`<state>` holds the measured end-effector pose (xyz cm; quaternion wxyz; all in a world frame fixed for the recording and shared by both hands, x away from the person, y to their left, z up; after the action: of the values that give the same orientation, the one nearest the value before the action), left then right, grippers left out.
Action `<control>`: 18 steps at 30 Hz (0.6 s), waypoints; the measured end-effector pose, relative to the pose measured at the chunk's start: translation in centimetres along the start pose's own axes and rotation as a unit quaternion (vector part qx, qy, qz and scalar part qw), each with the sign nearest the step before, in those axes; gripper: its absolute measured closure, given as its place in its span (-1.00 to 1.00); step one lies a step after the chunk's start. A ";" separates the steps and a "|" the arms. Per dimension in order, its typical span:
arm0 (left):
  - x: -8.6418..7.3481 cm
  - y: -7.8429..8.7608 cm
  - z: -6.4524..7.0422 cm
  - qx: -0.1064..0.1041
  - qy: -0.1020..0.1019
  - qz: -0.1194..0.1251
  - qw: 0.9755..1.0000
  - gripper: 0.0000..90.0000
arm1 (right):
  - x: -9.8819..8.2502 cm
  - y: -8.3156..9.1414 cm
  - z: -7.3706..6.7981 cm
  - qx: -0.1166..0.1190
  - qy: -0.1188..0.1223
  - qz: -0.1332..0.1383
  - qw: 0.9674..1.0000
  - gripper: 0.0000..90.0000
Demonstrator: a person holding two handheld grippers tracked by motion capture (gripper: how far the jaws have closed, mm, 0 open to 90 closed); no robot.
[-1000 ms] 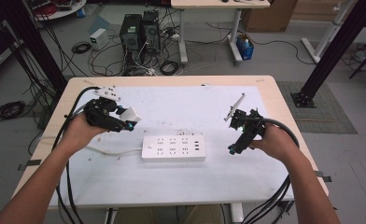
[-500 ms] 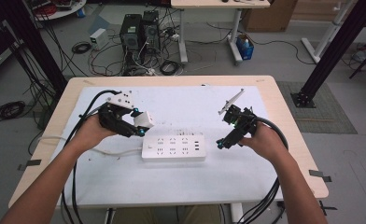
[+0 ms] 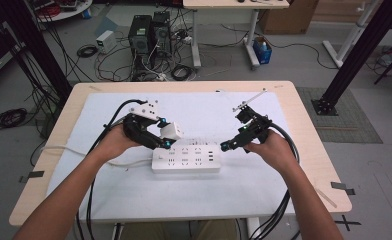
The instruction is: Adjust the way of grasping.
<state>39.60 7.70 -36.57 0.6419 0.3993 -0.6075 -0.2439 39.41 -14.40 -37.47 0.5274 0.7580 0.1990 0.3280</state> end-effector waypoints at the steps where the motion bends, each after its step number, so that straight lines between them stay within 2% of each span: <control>1: 0.1 -0.1 0.0 -0.002 -0.005 -0.004 1.000 -0.05 | 0.5 0.0 -0.5 0.023 -0.017 0.011 1.000 -0.90; 3: 0.6 -0.5 0.1 -0.004 -0.008 0.000 1.000 -0.05 | 1.1 0.1 -0.9 0.046 -0.034 0.024 0.998 -0.89; 4: 0.8 -0.7 0.2 -0.006 -0.006 0.002 1.000 -0.05 | 1.1 0.1 -0.9 0.046 -0.034 0.024 0.998 -0.89; 9: 1.5 -1.4 0.5 -0.012 -0.016 -0.001 1.000 -0.05 | 2.0 0.1 -1.6 0.095 -0.079 0.037 0.992 -0.90; 10: 1.6 -1.6 0.5 -0.012 -0.017 -0.001 1.000 -0.05 | 2.0 0.1 -1.6 0.095 -0.079 0.037 0.992 -0.90; 15: 2.2 -2.2 0.8 -0.014 -0.027 -0.006 1.000 -0.05 | 2.5 -0.1 -1.6 0.131 -0.108 0.049 0.984 -0.90; 16: 2.4 -2.3 0.9 -0.013 -0.029 -0.006 0.999 -0.05 | 2.7 -0.1 -1.7 0.149 -0.118 0.055 0.980 -0.90; 18: 2.5 -2.4 0.9 -0.013 -0.031 -0.009 0.999 -0.05 | 2.7 -0.1 -1.7 0.149 -0.118 0.055 0.980 -0.90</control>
<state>39.45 4.16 -37.16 0.6257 0.3882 -0.6204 -0.2700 40.06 -11.47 -36.43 0.4092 0.8713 0.1400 0.2319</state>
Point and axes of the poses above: each handheld gripper's, and its own axes: y roughly backward along the jaws, x roughly out of its top, z roughly to its right, the point moved 8 cm from there along -y, roughly forward along the jaws, and after that the axes turned 15 degrees about -z, right-handed, at the moved point
